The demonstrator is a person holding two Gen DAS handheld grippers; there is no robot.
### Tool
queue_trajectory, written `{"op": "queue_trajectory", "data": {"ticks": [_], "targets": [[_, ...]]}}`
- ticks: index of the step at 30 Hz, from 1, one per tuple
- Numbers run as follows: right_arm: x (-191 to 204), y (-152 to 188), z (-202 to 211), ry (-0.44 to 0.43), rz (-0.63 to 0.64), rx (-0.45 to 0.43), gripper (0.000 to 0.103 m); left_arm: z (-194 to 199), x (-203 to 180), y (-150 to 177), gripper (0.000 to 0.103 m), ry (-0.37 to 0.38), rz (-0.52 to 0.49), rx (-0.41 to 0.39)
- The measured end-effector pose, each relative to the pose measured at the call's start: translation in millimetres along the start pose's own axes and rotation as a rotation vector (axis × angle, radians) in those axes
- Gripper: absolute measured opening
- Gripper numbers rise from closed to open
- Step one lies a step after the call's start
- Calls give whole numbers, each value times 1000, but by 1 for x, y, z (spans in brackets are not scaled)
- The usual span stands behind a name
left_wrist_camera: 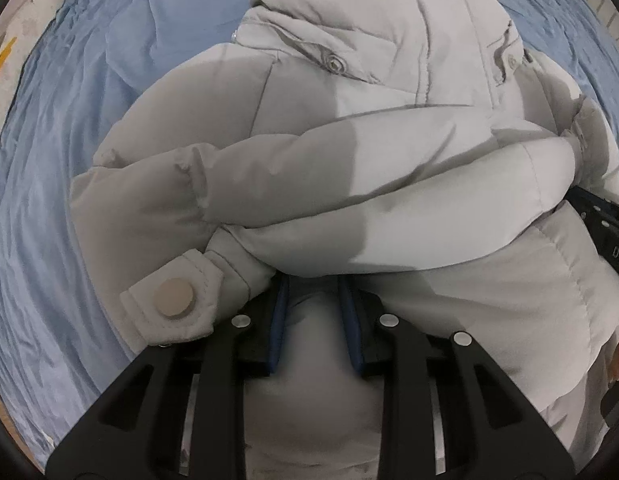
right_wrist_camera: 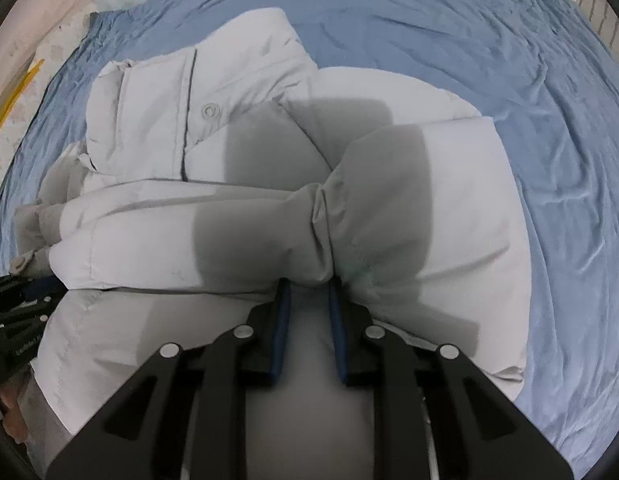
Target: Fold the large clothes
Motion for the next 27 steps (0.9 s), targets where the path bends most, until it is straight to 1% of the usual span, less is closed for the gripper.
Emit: {"op": "queue_trajectory", "data": {"ticks": [1, 2, 5, 6, 7, 9, 10, 12, 14, 15, 16, 17, 18, 19, 20, 21, 23, 24, 25, 26, 27], "targets": [[1, 0, -1, 7, 3, 3, 19, -1, 1, -1, 27, 1, -1, 2], [2, 0, -2, 15, 3, 4, 19, 2, 13, 3, 27, 2, -4, 5], [6, -1, -7, 39, 15, 9, 19, -2, 12, 1, 27, 0, -5, 6], [7, -1, -8, 43, 16, 10, 19, -9, 8, -8, 27, -3, -7, 5], [7, -1, -9, 47, 17, 10, 19, -7, 13, 4, 27, -9, -11, 2], [8, -2, -11, 58, 17, 13, 19, -6, 10, 6, 27, -13, -6, -3], [9, -1, -11, 67, 22, 13, 19, -3, 4, 12, 27, -13, 2, -14], [15, -1, -8, 92, 41, 13, 19, 7, -2, 18, 27, -41, -26, -45], [19, 0, 1, 84, 58, 8, 19, 21, -4, 22, 27, -43, -25, -39], [23, 0, 12, 55, 43, -15, 20, 29, -1, 24, 27, -30, -10, -39], [25, 0, 25, 16, 35, -48, 20, 44, 2, 27, 27, 2, 10, -61], [29, 1, 42, -17, 31, -96, 20, 53, 3, 29, 28, 14, 18, -80], [33, 4, 60, -32, 37, -142, 20, 63, 4, 33, 31, 25, 22, -102], [37, 8, 71, -40, 48, -163, 22, 73, 4, 37, 36, 39, 25, -124], [42, 14, 83, -42, 64, -173, 22, 82, 2, 45, 38, 59, 27, -144], [43, 19, 87, -35, 72, -173, 22, 87, 0, 51, 38, 73, 26, -154], [48, 36, 91, 3, 103, -164, 22, 79, -12, 65, 39, 81, 16, -148], [48, 43, 85, 9, 106, -144, 22, 73, -17, 69, 39, 73, 7, -139], [45, 47, 78, 11, 101, -121, 22, 64, -23, 72, 40, 50, -8, -130], [40, 53, 64, 13, 89, -83, 22, 60, -25, 71, 40, 42, -13, -122], [35, 57, 56, 16, 83, -67, 20, 52, -27, 71, 40, 47, -10, -104]]}}
Point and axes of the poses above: each gripper's, at about its wrist camera, not at the fingertips, and z roughly against the way its jaws point, x to its left, y to its underside, the point moved 7 cm from there along -z, roughly the way its jaws point, and after that the axes turned 12 degrees about -y, right-handed, at the moved point
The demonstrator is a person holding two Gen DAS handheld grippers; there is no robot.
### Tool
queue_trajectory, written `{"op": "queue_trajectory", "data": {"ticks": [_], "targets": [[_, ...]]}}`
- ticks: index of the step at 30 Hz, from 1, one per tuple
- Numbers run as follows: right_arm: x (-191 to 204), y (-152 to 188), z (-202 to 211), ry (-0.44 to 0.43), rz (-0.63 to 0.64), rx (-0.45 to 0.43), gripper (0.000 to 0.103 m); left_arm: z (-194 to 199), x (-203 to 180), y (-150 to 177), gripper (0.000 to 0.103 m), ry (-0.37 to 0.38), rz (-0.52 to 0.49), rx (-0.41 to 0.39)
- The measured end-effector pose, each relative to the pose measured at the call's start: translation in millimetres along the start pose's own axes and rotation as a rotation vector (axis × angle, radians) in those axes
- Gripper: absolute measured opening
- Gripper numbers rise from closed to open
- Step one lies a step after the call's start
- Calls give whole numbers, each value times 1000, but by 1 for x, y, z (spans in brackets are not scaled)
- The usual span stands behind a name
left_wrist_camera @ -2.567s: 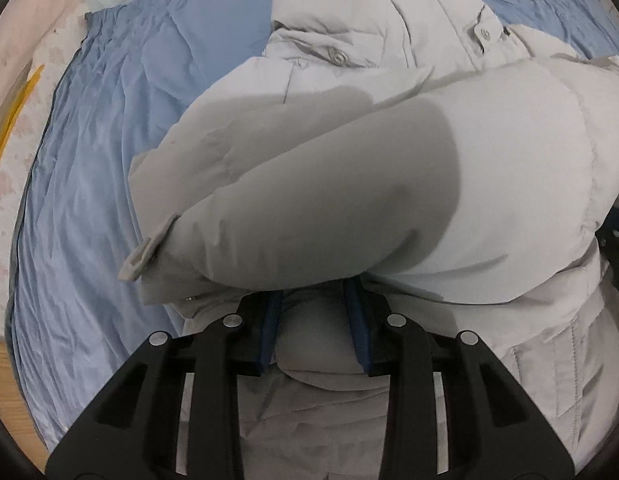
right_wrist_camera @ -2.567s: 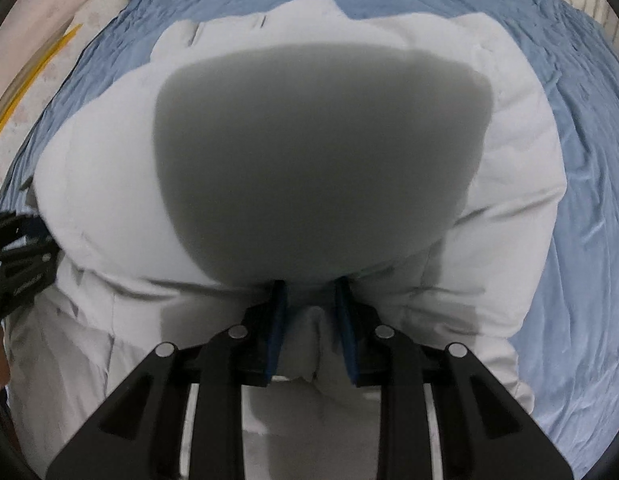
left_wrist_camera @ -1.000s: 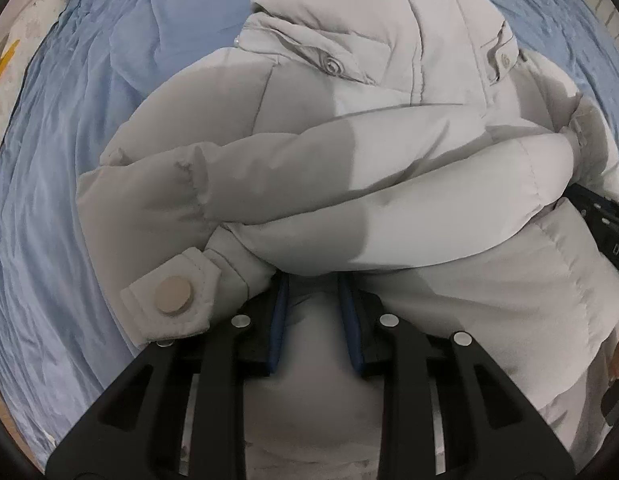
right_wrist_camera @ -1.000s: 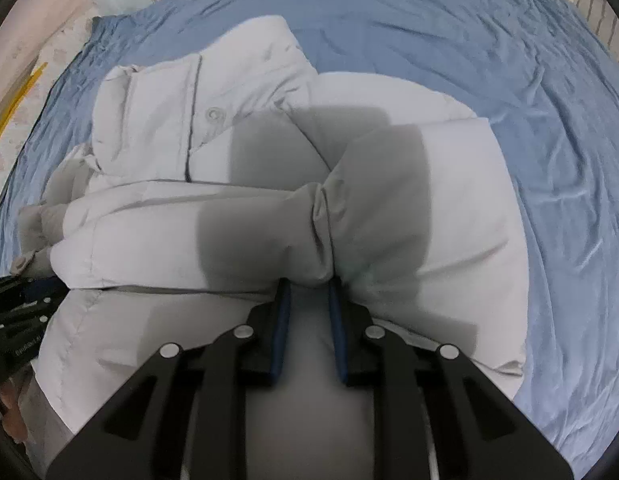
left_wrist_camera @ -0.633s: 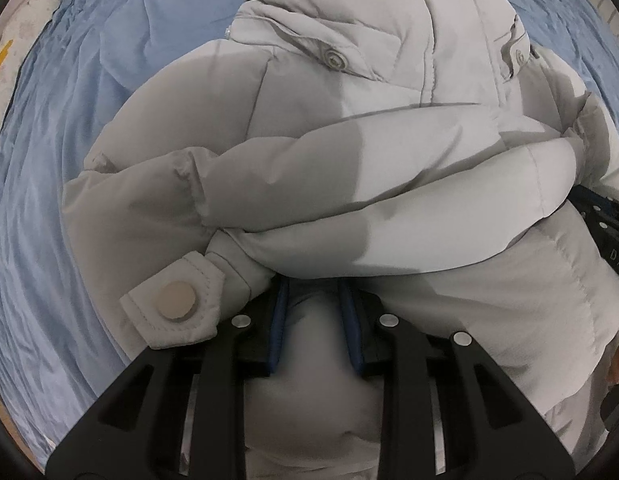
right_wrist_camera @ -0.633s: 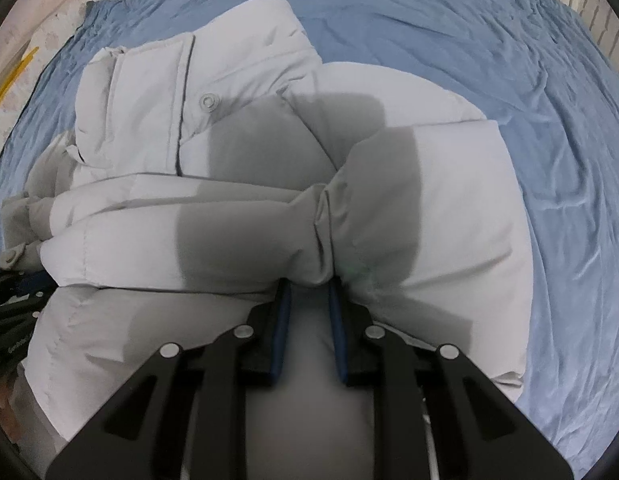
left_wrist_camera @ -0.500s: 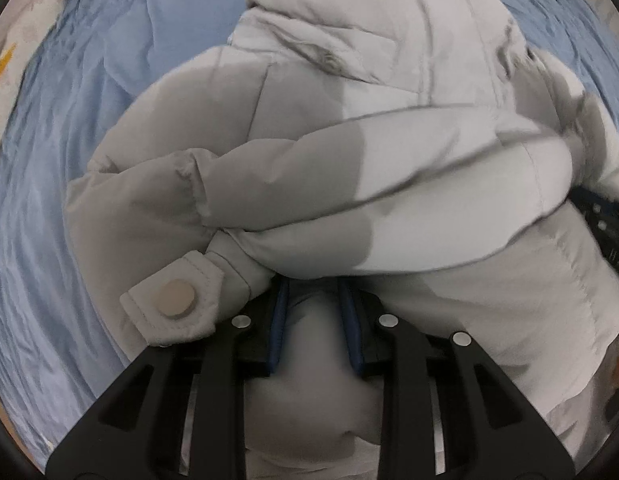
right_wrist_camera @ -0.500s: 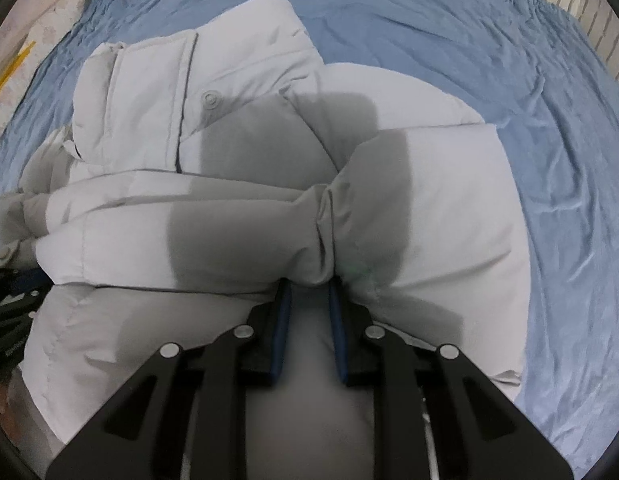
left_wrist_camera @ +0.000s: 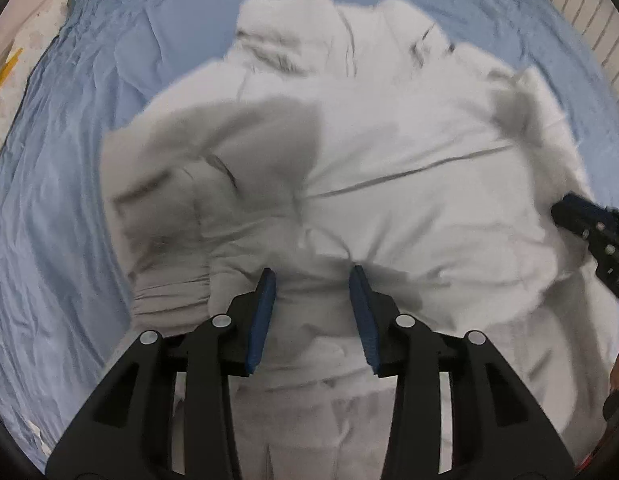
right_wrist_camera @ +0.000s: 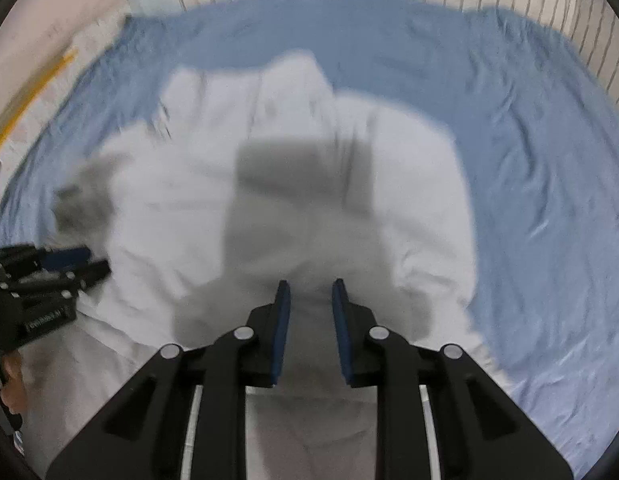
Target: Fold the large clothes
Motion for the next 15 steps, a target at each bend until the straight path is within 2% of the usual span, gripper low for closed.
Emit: {"op": "queue_trajectory", "data": {"ticks": [3, 6, 15], "targets": [[-9, 9, -28, 4, -8, 27, 19, -15, -3, -4, 40, 22, 22, 46], [-8, 1, -46, 33, 2, 55, 19, -23, -9, -8, 40, 2, 2, 55], [-17, 2, -49, 21, -21, 72, 19, -34, -24, -9, 40, -54, -3, 65]]}}
Point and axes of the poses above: each gripper's, at about its wrist camera, not at the fingertips, and z roughly against the way its jaws point, x to its left, y to its underside, the point moved 7 cm from there along -z, roughly the way its jaws point, and after that the axes turned 12 degrees about -y, right-handed, at the moved point
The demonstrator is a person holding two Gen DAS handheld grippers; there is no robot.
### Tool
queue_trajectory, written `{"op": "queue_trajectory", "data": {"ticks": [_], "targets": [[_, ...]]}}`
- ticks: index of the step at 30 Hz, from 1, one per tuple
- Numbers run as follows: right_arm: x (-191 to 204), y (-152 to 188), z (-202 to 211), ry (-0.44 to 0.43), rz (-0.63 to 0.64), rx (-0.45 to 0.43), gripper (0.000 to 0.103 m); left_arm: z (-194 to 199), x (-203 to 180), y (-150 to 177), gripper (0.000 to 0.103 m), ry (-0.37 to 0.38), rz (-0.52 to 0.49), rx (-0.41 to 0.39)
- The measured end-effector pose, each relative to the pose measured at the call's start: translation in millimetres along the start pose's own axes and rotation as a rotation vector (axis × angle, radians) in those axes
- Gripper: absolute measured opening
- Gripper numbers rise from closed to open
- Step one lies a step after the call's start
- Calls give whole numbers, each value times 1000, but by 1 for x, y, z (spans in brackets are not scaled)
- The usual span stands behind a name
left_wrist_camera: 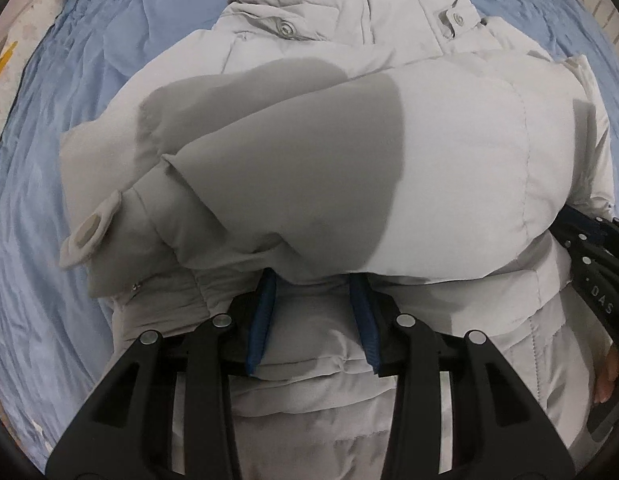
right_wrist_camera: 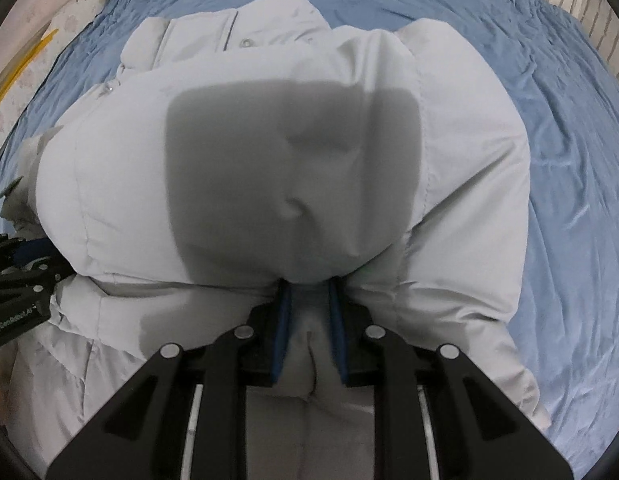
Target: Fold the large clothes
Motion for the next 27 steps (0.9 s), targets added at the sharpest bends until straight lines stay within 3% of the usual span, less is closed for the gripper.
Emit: {"op": "queue_trajectory", "data": {"ticks": [3, 5, 6, 7, 9, 11, 17, 19, 22, 25, 27], "targets": [[3, 4, 18, -10, 4, -28, 23, 17, 2, 8, 40, -20, -7, -9], [7, 13, 39, -27, 12, -61, 40, 40, 6, 18, 40, -19, -10, -49], [9, 20, 55, -33, 20, -93, 53, 48, 8, 24, 41, -19, -15, -65], [11, 25, 67, -30, 31, -121, 55, 58, 10, 30, 54, -26, -22, -85], [14, 46, 95, -23, 72, -159, 55, 80, 18, 48, 68, -45, -34, -140], [10, 70, 112, -3, 94, -156, 55, 101, 30, 69, 70, -48, -45, -190], [-33, 149, 141, 85, 36, -182, 55, 115, 85, 131, 79, -40, 5, -225], [-46, 167, 150, 38, -38, -209, 55, 116, 97, 155, 87, -49, 39, -243], [-53, 184, 157, 16, -128, -233, 55, 116, 116, 183, 88, -34, 102, -240], [-42, 195, 154, 11, -126, -232, 55, 117, 124, 211, 88, 29, 182, -237], [-34, 200, 150, 9, -110, -219, 55, 121, 129, 221, 88, 22, 205, -249]]}}
Point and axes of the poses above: each gripper's, at about its wrist camera, not at the fingertips, and z roughly against the way its jaws point, x to its left, y to its underside, the point moved 7 cm from there along -z, roughly the way its jaws point, and after that the axes turned 12 degrees about -y, right-handed, at the moved point
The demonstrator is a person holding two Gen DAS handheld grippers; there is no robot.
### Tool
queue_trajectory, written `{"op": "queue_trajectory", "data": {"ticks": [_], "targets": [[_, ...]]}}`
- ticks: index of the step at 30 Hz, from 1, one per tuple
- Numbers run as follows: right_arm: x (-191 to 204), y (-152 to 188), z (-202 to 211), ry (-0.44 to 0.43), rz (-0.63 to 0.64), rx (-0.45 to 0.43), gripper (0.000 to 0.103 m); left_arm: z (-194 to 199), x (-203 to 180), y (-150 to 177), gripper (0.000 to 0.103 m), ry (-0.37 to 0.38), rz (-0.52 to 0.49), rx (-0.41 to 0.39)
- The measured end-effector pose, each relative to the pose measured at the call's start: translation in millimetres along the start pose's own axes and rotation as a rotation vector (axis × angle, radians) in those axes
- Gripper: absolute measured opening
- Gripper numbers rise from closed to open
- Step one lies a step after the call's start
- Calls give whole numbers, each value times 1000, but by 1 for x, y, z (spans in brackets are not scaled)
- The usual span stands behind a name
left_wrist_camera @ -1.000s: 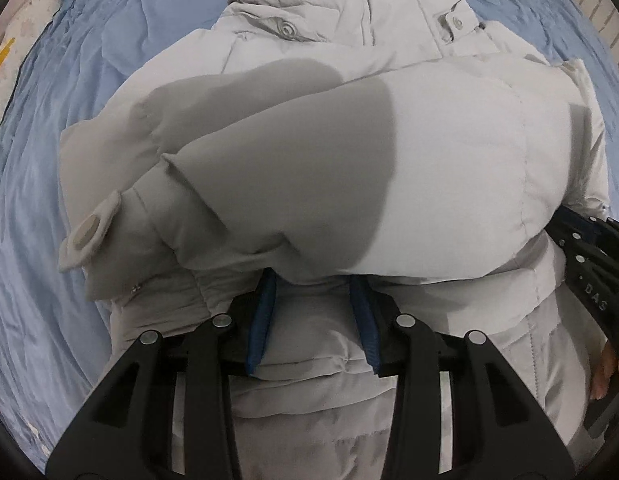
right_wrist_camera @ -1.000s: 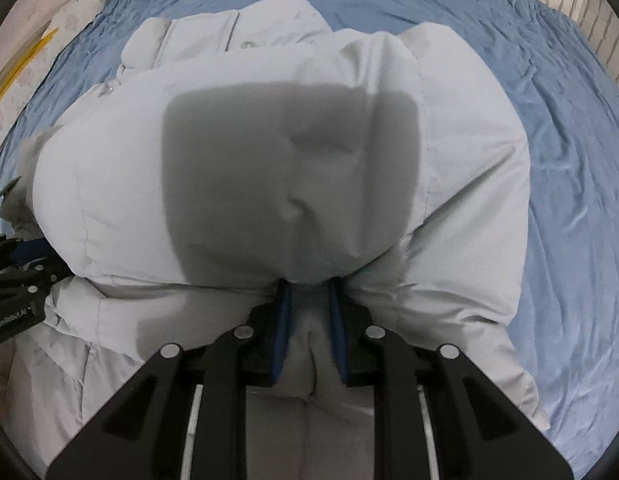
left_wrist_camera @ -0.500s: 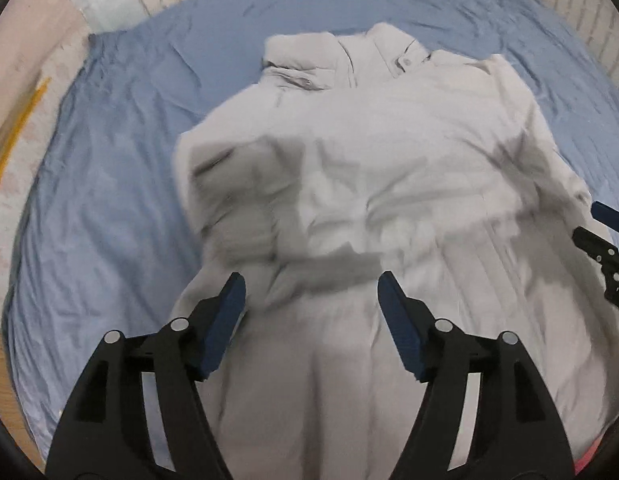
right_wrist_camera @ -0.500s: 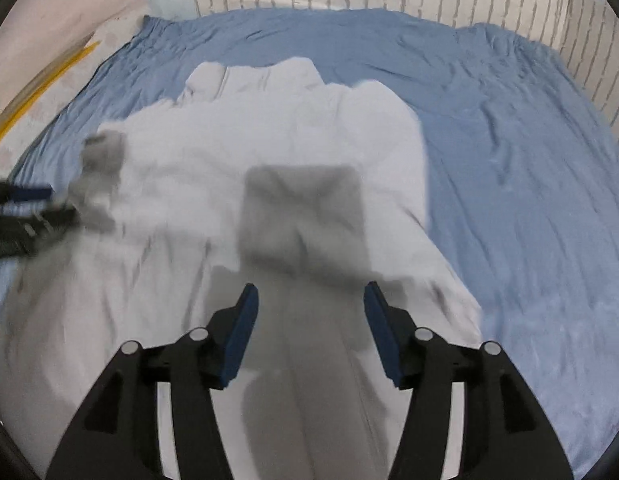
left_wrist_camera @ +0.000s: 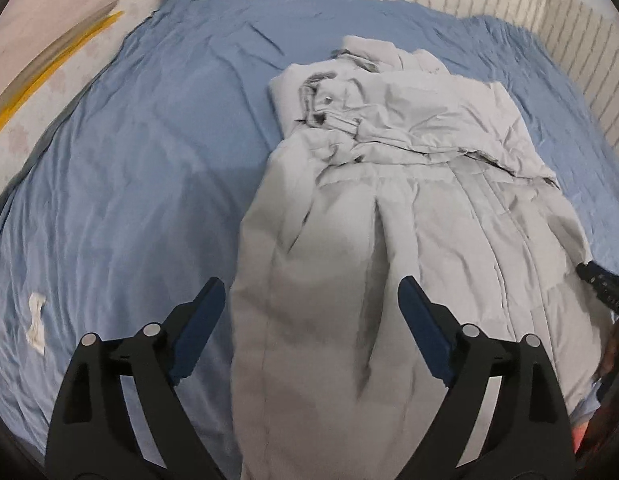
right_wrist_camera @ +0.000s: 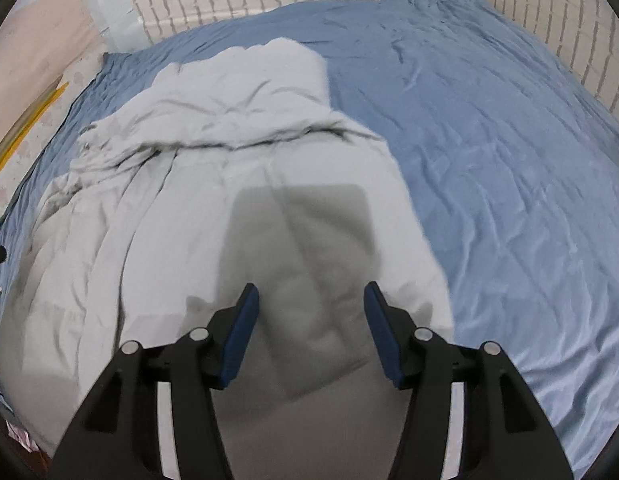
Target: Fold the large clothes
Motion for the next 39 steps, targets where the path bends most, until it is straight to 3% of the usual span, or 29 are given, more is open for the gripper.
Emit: {"op": "queue_trajectory", "data": {"ticks": [4, 7, 11, 15, 19, 21, 23, 27, 30, 34, 39], "targets": [[8, 8, 8, 20, 55, 1, 55, 12, 21, 6, 90, -32, 44, -38], [17, 4, 15, 31, 110, -12, 55, 27, 43, -1, 89, 27, 158, -56], [22, 1, 18, 45, 147, -24, 55, 71, 64, -21, 89, 108, 274, -157], [27, 2, 19, 32, 155, -29, 55, 100, 62, -35, 86, 162, 310, -205], [33, 1, 27, 25, 173, -55, 55, 132, 51, -49, 85, 263, 336, -250], [32, 0, 33, 19, 175, -76, 55, 145, 50, -54, 85, 239, 309, -286], [29, 1, 35, 17, 169, -83, 55, 149, 52, -53, 85, 162, 270, -307], [18, 10, 41, 18, 160, -96, 55, 136, 55, -31, 83, 55, 210, -288], [11, 18, 42, 23, 141, -101, 55, 101, 47, 2, 61, 2, 170, -220], [2, 34, 39, 35, 131, -87, 55, 40, 32, 51, 34, 7, 170, -69], [-1, 46, 47, 67, 167, -94, 55, 5, 23, 96, 31, -8, 166, 9]]}}
Point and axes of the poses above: each gripper's, at about its wrist camera, not at the fingertips, and z roughly against the way its jaws point, x to its left, y to its underside, the point moved 7 cm from there along -z, roughly the way its jaws point, and after that the axes turned 12 degrees about -y, right-handed, at the moved point
